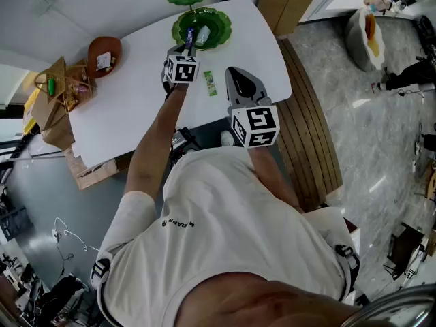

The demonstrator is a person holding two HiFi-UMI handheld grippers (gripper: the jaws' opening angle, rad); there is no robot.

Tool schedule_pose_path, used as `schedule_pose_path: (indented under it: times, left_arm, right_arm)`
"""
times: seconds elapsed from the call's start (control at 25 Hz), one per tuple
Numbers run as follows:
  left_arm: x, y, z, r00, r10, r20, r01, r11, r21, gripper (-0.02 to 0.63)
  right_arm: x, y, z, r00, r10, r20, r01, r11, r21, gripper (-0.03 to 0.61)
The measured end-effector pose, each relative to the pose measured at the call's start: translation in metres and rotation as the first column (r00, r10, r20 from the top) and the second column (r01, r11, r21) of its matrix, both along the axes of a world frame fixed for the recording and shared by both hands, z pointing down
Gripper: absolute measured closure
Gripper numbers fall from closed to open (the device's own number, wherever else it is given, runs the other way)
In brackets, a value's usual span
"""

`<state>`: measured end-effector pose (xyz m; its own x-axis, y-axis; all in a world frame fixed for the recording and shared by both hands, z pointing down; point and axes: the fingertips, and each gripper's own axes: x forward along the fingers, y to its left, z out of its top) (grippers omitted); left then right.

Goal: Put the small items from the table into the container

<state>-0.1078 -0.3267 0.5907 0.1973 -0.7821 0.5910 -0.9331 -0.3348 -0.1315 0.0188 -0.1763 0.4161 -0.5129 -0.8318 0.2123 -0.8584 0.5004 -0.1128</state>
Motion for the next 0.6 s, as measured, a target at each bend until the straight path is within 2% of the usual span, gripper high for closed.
schedule_pose_path:
  times: [0.16, 0.32, 0.6]
  left_arm:
    - [0.002, -0.004, -0.002, 1.0, 0.004, 0.016, -0.004, 1.0, 0.011, 0.535]
    - [0.003, -0.002, -0.005, 0.999, 0.018, 0.044, -0.019, 1.0, 0.022, 0.476]
    - [0.001, 0.013, -0.012, 1.0, 0.014, 0.022, -0.015, 0.998, 0.062, 0.468]
  right_arm:
    - [-0.001, -0.001, 0.0, 1.0, -0.001, 0.004, 0.001, 1.0, 0.0, 0.574]
    - [-0.001, -0.001, 0.0, 1.0, -0.002, 0.006, 0.002, 1.0, -0.002, 0.574]
    - [-0.004, 0.0, 0.0, 1.0, -0.008, 0.006, 0.008, 1.0, 0.002, 0.574]
